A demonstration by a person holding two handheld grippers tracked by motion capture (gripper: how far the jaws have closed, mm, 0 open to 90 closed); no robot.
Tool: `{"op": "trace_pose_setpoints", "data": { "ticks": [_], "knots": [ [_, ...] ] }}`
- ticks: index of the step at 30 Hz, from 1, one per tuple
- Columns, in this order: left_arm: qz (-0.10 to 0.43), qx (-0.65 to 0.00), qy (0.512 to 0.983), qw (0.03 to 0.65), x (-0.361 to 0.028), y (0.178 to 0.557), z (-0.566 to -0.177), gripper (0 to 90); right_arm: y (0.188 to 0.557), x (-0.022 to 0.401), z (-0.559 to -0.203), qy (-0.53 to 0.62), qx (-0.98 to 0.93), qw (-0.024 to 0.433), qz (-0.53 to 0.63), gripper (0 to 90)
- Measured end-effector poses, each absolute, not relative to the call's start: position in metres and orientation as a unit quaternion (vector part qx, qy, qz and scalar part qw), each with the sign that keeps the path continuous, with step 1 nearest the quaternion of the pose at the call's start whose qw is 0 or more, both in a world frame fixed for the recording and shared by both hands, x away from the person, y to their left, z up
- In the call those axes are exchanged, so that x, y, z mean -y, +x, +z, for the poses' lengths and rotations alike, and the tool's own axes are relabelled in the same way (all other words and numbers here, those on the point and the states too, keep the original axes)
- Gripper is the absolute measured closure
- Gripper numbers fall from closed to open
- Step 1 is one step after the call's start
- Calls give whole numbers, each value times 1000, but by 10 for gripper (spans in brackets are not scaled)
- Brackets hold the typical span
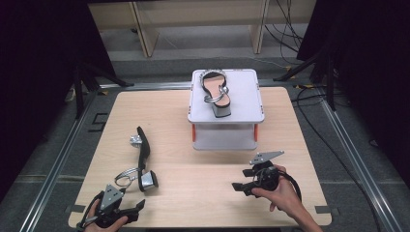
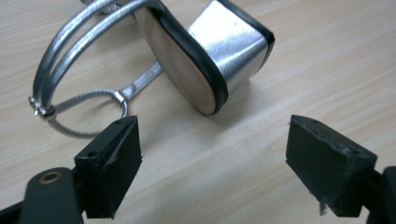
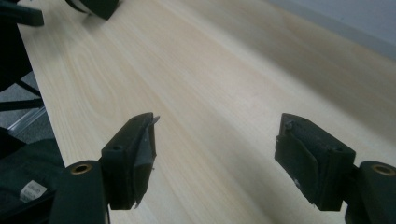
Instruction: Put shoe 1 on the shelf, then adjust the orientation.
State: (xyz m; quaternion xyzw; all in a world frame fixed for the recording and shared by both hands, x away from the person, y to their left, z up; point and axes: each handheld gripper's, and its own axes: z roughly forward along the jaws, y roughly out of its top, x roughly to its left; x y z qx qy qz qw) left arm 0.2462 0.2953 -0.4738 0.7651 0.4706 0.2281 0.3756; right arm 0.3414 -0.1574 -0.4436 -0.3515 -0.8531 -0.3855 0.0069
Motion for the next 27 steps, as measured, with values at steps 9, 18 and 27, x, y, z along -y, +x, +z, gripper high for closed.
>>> {"op": "trace_pose_setpoints", "data": {
  "ticks": [9, 18, 27],
  "knots": [
    [217, -458, 769, 390, -289, 258, -472, 175, 334, 159, -450, -353, 855, 14, -380, 290],
    [191, -468, 752, 423, -288, 281, -472, 174, 332, 158, -452, -343, 860, 13, -377, 291],
    [199, -456, 754, 429, -277, 294, -465, 215, 333, 159, -452, -343, 860, 11, -379, 291]
  ]
}}
